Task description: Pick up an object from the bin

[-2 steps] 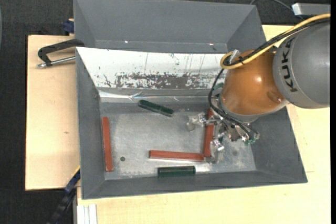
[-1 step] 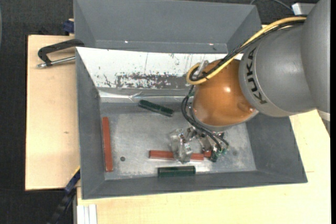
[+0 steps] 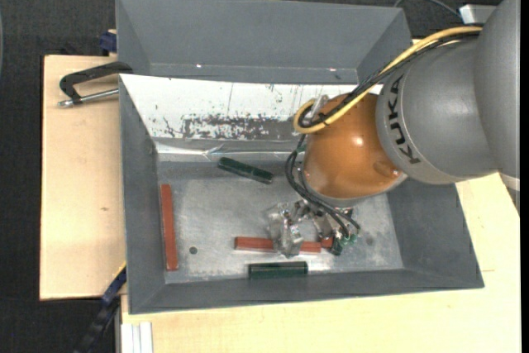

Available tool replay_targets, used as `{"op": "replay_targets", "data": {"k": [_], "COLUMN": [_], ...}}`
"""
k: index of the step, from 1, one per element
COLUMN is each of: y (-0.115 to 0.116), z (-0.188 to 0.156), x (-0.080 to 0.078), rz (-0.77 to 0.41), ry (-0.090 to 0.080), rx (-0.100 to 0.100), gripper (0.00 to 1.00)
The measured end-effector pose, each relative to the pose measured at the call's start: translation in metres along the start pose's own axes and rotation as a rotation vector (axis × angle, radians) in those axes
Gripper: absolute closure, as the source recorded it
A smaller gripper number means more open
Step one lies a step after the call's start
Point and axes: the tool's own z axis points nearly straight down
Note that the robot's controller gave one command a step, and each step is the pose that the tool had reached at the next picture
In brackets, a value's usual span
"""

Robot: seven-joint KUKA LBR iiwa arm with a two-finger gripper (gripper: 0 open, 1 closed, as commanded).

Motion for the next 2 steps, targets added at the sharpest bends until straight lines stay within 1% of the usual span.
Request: {"op": "replay_targets", "data": {"k": [1,2], "y": [0.004,0.021], "z": [-0.050,0.002], "x": [-0.002,-0.002], "rz": [0.011,-0.034], "ry": [0.003,-0.001], "rx": [0.000,0.000], "gripper": [1.00,0.00]}}
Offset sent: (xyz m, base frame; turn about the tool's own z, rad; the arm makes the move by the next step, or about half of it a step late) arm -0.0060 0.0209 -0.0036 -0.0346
